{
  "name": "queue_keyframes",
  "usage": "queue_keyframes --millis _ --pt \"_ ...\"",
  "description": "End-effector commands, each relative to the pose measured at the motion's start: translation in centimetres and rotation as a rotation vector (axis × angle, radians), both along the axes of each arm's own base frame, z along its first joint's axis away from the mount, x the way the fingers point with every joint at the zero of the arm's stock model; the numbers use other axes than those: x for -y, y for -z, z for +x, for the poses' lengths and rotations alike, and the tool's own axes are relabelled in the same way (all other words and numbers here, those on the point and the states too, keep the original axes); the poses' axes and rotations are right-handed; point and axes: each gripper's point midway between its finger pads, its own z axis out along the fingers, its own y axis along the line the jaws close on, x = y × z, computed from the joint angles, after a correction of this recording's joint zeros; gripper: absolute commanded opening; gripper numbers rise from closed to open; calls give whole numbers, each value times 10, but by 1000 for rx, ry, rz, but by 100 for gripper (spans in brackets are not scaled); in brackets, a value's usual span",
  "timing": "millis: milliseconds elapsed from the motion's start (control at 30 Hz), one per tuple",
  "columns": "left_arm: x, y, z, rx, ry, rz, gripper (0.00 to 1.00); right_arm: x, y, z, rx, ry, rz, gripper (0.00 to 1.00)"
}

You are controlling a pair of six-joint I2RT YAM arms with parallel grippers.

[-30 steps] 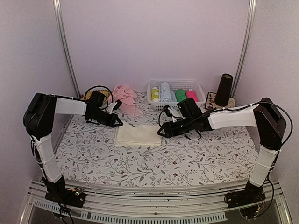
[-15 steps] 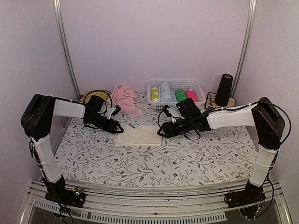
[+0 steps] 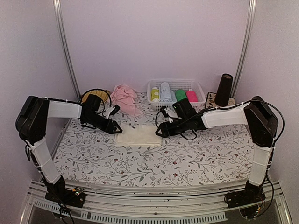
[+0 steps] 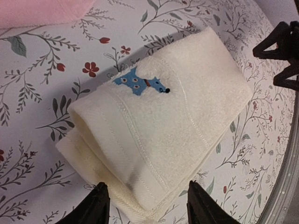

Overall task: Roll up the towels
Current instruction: Smooth out the towel at the center of the board.

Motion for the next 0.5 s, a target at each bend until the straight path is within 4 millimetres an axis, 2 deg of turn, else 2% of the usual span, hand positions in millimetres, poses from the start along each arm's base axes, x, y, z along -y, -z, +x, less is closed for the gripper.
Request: queue_keyframes --millis 0,167,333,467 --pt "7 8 -9 -62 36 -11 57 -1 4 -1 -6 4 3 62" --pt "4 26 -8 -93 13 37 57 -1 2 -3 -6 1 9 62" --pt "10 33 -18 -125 49 34 56 -1 2 -3 -3 -1 5 62" --pt "12 40 -27 -160 67 39 48 -1 5 -3 -6 -3 4 62"
